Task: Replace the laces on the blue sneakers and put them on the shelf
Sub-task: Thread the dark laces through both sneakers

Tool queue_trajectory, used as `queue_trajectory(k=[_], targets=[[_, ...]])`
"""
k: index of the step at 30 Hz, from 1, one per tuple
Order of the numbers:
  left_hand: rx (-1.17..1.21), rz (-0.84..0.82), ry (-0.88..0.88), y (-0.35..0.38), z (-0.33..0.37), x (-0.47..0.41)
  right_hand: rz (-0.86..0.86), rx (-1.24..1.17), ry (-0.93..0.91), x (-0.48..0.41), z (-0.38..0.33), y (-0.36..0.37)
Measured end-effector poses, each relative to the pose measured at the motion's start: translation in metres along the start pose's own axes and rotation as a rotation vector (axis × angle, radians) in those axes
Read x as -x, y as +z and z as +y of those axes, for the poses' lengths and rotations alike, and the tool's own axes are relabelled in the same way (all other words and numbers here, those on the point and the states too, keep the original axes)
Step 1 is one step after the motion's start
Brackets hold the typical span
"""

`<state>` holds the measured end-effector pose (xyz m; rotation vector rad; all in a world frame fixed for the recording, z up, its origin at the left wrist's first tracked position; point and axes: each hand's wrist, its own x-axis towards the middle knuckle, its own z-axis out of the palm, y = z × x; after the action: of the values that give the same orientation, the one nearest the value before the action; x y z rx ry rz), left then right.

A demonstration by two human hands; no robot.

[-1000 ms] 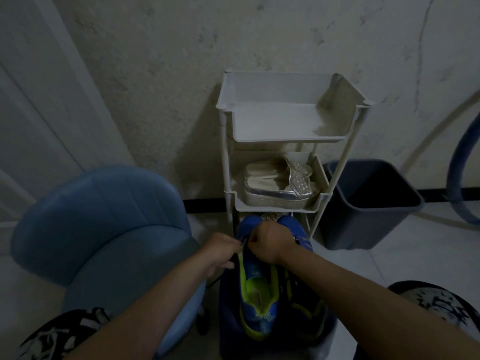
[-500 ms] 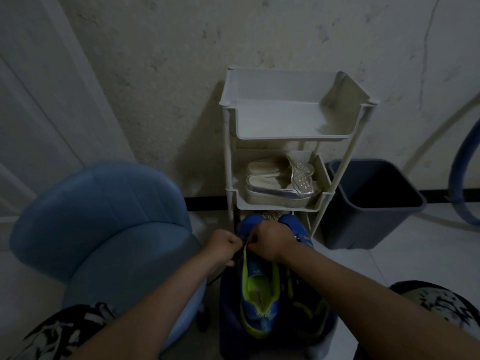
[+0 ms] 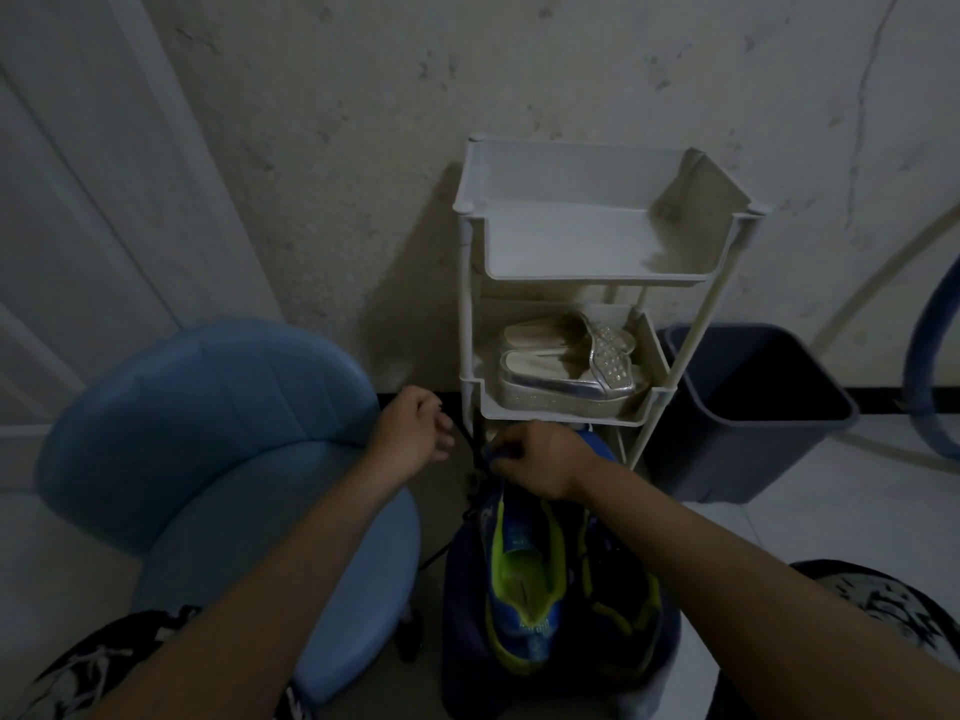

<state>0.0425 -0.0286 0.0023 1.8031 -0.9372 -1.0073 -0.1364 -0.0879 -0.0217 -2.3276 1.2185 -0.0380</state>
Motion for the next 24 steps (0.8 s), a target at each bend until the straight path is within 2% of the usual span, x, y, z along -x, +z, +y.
queue_trajectory(k=[3,5,8,10,13,15,18,24], targets=[[0.114,-0.071,-0.019,0.000,0.007,0.010,-0.059,0.028,-0.015,-0.005,-0.004,0.000],[0.183,-0.105,-0.035,-0.001,0.009,0.013,-0.036,-0.001,-0.028,-0.007,-0.009,-0.002],[0.230,-0.140,-0.108,0.000,0.010,0.016,0.065,-0.306,-0.020,-0.009,-0.018,-0.012],[0.094,-0.236,-0.126,0.003,0.006,0.020,0.192,-0.557,-0.028,-0.011,-0.026,-0.022],[-0.107,-0.425,-0.070,0.010,0.001,0.025,0.267,-0.683,-0.073,-0.008,-0.033,-0.034],[-0.148,-0.406,-0.044,0.013,0.000,0.025,0.243,-0.680,-0.083,-0.006,-0.033,-0.033],[-0.118,-0.267,-0.021,0.012,0.002,0.020,0.170,-0.607,-0.031,-0.009,-0.026,-0.029],[0.350,-0.068,0.026,0.002,0.018,0.018,-0.123,-0.199,0.029,-0.004,-0.019,-0.023]])
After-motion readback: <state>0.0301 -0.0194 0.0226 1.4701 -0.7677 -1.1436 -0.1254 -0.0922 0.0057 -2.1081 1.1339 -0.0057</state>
